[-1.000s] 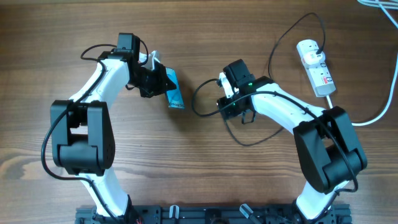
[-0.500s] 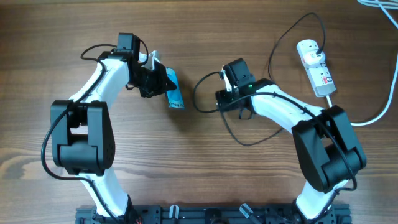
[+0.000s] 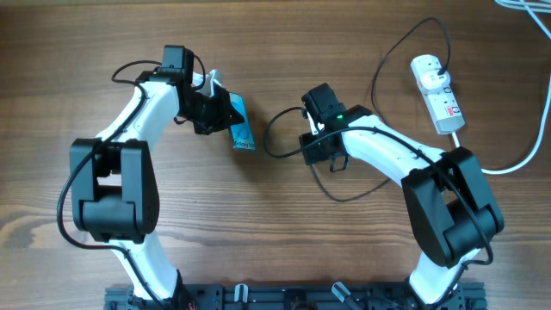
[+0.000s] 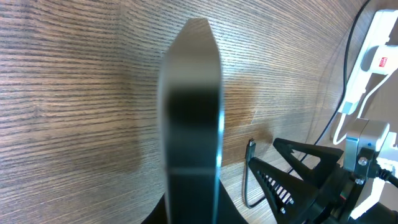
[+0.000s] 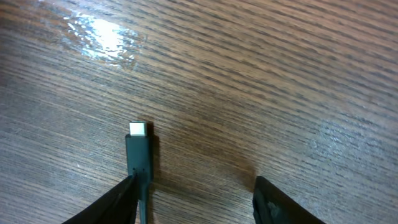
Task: Plug charger to phone and switch on socket
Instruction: 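Align and close the right gripper on the cable plug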
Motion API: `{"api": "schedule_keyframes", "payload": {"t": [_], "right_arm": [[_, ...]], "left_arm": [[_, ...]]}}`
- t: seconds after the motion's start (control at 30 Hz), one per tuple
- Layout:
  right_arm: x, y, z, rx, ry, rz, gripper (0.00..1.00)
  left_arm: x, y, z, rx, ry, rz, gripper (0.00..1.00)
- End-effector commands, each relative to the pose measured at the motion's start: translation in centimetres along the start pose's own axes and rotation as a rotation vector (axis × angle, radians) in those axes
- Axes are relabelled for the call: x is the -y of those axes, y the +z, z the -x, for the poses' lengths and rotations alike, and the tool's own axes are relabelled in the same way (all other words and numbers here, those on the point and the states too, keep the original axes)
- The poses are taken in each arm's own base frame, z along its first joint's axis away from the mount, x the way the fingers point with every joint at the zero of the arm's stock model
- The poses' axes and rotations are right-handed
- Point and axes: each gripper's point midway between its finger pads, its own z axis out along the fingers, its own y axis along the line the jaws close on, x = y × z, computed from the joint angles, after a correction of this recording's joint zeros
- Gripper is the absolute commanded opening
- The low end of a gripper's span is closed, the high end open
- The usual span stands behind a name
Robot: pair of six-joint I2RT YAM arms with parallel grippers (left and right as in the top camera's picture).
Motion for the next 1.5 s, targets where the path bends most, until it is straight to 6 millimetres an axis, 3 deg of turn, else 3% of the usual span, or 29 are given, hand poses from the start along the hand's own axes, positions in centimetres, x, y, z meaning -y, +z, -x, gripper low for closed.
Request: {"api": "schedule_keyframes", "payload": {"t": [0.0, 0.13, 0.37, 0.53, 0.6, 0.7, 0.8, 0.83, 0.87, 0.97, 1.07, 1.1, 1.17, 1.2, 1.3, 1.47], "right_arm": [[5.0, 3.4, -4.5, -0.145, 0.024, -0.222, 0.6], [0.2, 3.8, -3.7, -0.131, -0.101, 0.06, 0.7], [-1.1, 3.7, -3.2, -0.112, -0.095, 0.136, 0.72], [-1.1, 3.7, -3.7, -0.129, -0.097, 0.136, 0.82], [-0.3, 3.7, -4.6, -0.166, -0.088, 0.094, 0.77], [3.8, 3.9, -5.7, -0.184, 0.005, -0.146, 0.72], [8.3, 2.6, -6.8, -0.193, 0.109, -0.414, 0.72], [8.7, 2.5, -7.0, -0.201, 0.122, -0.421, 0.73], [8.0, 2.8, -7.2, -0.218, 0.13, -0.37, 0.78], [3.5, 3.8, -6.8, -0.239, -0.012, -0.087, 0.84], [3.5, 4.1, -5.9, -0.199, -0.001, -0.085, 0.82], [2.5, 4.0, -6.2, -0.213, -0.006, -0.03, 0.82], [-0.1, 3.7, -7.1, -0.252, -0.088, 0.133, 0.66], [0.2, 3.8, -7.0, -0.249, -0.083, 0.119, 0.57], [1.1, 4.2, -5.6, -0.188, -0.068, 0.056, 0.49], [0.3, 4.1, -5.3, -0.18, -0.051, 0.102, 0.27]], "left_arm": [[1.0, -0.5, -0.3, 0.001, 0.029, -0.033, 0.06], [1.0, -0.5, -0.3, 0.001, 0.029, -0.033, 0.06], [1.0, -0.5, -0.3, 0.001, 0.029, -0.033, 0.07], [1.0, -0.5, -0.3, 0.001, 0.029, -0.033, 0.06], [1.0, -0.5, -0.3, 0.001, 0.029, -0.033, 0.06], [1.0, -0.5, -0.3, 0.001, 0.029, -0.033, 0.06], [1.0, -0.5, -0.3, 0.0, 0.028, -0.033, 0.06], [1.0, -0.5, -0.3, 0.0, 0.029, -0.033, 0.06], [1.0, -0.5, -0.3, 0.0, 0.029, -0.033, 0.06], [1.0, -0.5, -0.3, 0.001, 0.029, -0.033, 0.06], [1.0, -0.5, -0.3, 0.001, 0.029, -0.033, 0.06], [1.0, -0.5, -0.3, 0.001, 0.029, -0.033, 0.06], [1.0, -0.5, -0.3, 0.001, 0.029, -0.033, 0.07], [1.0, -0.5, -0.3, 0.001, 0.029, -0.034, 0.07], [1.0, -0.5, -0.3, 0.001, 0.029, -0.033, 0.07], [1.0, -0.5, -0.3, 0.001, 0.029, -0.033, 0.07]]}}
